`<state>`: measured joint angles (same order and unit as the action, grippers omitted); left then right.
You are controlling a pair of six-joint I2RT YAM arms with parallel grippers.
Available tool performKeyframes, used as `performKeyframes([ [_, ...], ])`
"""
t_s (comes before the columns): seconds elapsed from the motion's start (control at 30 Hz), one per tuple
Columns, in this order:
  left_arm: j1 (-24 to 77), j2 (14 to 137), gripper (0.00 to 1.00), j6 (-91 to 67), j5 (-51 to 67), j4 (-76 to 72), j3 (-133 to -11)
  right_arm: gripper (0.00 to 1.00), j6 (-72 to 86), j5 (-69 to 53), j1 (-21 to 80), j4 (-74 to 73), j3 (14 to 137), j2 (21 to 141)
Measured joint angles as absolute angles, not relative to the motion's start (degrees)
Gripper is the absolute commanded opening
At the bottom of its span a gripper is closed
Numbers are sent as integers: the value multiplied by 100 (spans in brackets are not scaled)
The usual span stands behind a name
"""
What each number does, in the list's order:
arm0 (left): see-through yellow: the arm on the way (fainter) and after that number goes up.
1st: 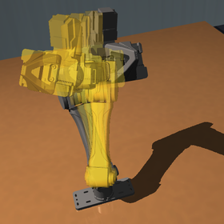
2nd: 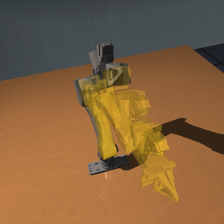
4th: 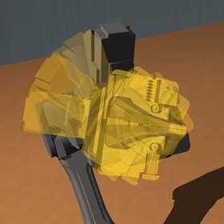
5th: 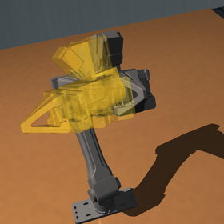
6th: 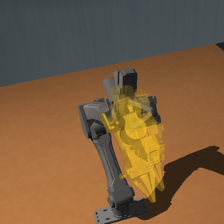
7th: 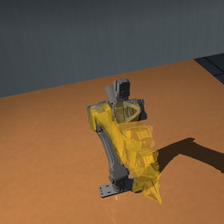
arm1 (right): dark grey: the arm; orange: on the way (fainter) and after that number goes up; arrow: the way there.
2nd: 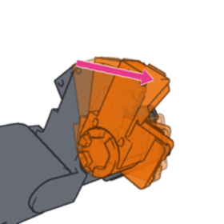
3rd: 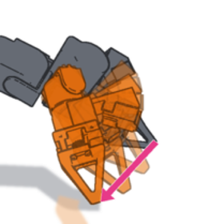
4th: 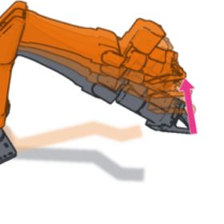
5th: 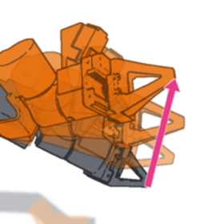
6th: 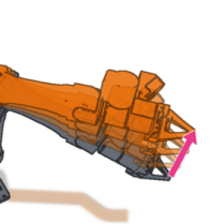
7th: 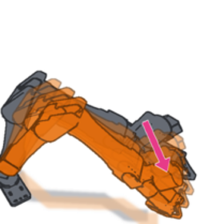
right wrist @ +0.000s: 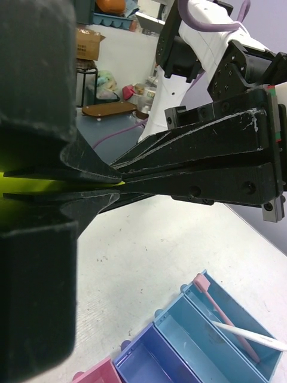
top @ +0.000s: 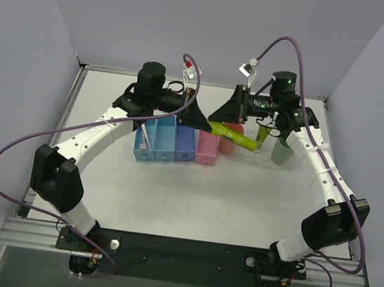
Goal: Prepare toiletry sets of a toothbrush and toothpaste on the tray
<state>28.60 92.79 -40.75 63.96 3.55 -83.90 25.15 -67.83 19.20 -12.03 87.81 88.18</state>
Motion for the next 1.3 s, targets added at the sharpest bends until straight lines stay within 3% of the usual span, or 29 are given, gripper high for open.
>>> performKeyframes([
  [0.17, 2834, 9282, 2, -4154, 6390, 311, -8342, 0, 2521, -6842, 1925, -1170, 8796, 8882],
  [0.23, 2832, 9282, 10, -4182, 6386, 270, -8326, 0, 2521, -6829, 1927, -1160, 8796, 8884],
  [0.27, 2832, 9282, 23, -4202, 6379, 231, -8320, 0, 2523, -6814, 1927, -1131, 8796, 8882],
  [0.37, 2790, 9282, 37, -4331, 6278, -21, -8294, 0, 2554, -6613, 1929, -1000, 8790, 8860],
  [0.47, 2724, 9282, 49, -4484, 6156, -390, -8276, 0, 2703, -6320, 1953, -725, 8718, 8831],
  [0.6, 2681, 9282, 56, -4735, 5990, -939, -8165, 0, 3218, -5948, 1911, 86, 8429, 8729],
  [1.0, 2696, 9264, 62, -5784, 5417, -2602, -7424, 0, 3640, -4869, 1844, 1313, 8291, 8499],
  [1.3, 3105, 9793, 63, -6842, 5133, -4355, -7699, 0, 3669, -4316, 1881, 1758, 8289, 8357],
])
